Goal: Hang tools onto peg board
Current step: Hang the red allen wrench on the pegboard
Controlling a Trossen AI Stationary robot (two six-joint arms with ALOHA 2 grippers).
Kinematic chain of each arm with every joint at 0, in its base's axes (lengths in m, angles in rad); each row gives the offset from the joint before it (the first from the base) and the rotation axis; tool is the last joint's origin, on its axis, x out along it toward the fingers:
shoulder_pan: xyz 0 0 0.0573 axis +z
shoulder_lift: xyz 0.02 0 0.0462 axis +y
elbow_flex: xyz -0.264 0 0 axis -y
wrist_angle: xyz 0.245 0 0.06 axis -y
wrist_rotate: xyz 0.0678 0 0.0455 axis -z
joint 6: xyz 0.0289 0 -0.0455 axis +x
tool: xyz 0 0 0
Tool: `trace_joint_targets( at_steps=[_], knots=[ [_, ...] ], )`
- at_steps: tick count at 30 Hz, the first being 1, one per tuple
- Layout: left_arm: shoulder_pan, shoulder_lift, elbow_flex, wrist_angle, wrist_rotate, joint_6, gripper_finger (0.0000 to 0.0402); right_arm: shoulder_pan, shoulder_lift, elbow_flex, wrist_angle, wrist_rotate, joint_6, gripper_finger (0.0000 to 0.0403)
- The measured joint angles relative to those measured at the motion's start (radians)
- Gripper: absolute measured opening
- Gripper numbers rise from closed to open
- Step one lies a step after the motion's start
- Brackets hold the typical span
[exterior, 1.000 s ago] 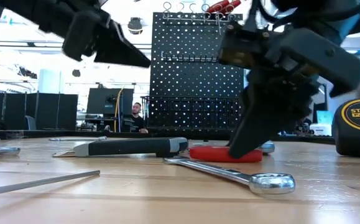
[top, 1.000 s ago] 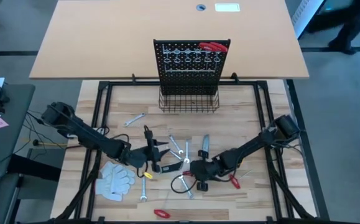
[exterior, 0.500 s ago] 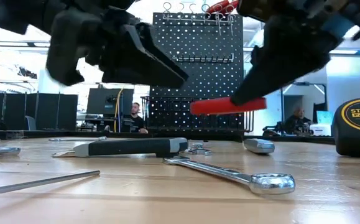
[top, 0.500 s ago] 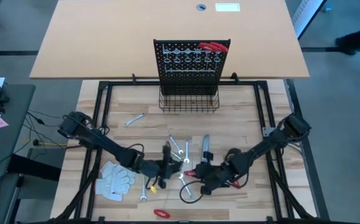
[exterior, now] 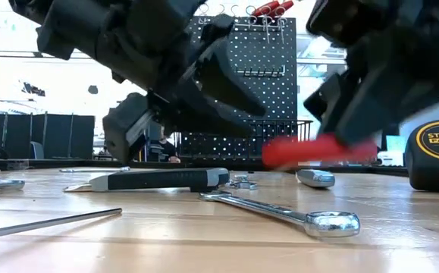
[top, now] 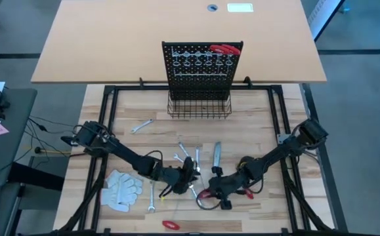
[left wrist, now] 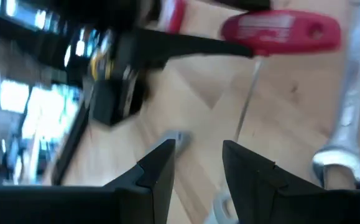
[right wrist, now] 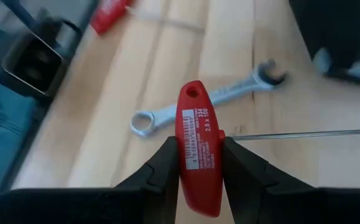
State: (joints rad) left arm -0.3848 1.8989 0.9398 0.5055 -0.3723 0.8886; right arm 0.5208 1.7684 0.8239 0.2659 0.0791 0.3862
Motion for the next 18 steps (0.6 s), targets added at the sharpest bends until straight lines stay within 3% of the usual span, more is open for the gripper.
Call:
trace_joint_targets(
  at_steps=[4, 7, 11, 18],
  knots=[
    [0.018, 0.001, 0.0, -0.021, 0.135, 0.099, 0.013, 0.001, -0.059, -0.051, 0.138, -0.026, -0.01, 0.0105],
    [0.02, 0.0, 0.0, -0.012, 0.161, 0.092, 0.013, 0.012, -0.089, -0.086, 0.255, -0.029, -0.055, 0.0105],
    [0.017, 0.0, 0.0, 0.028, 0.145, -0.018, 0.013, 0.014, -0.114, -0.11, 0.381, -0.029, -0.106, 0.0105],
    [0.009, 0.0, 0.0, 0.082, 0.13, -0.22, 0.0115, 0.004, -0.116, -0.115, 0.388, 0.031, -0.126, 0.009]
  ],
)
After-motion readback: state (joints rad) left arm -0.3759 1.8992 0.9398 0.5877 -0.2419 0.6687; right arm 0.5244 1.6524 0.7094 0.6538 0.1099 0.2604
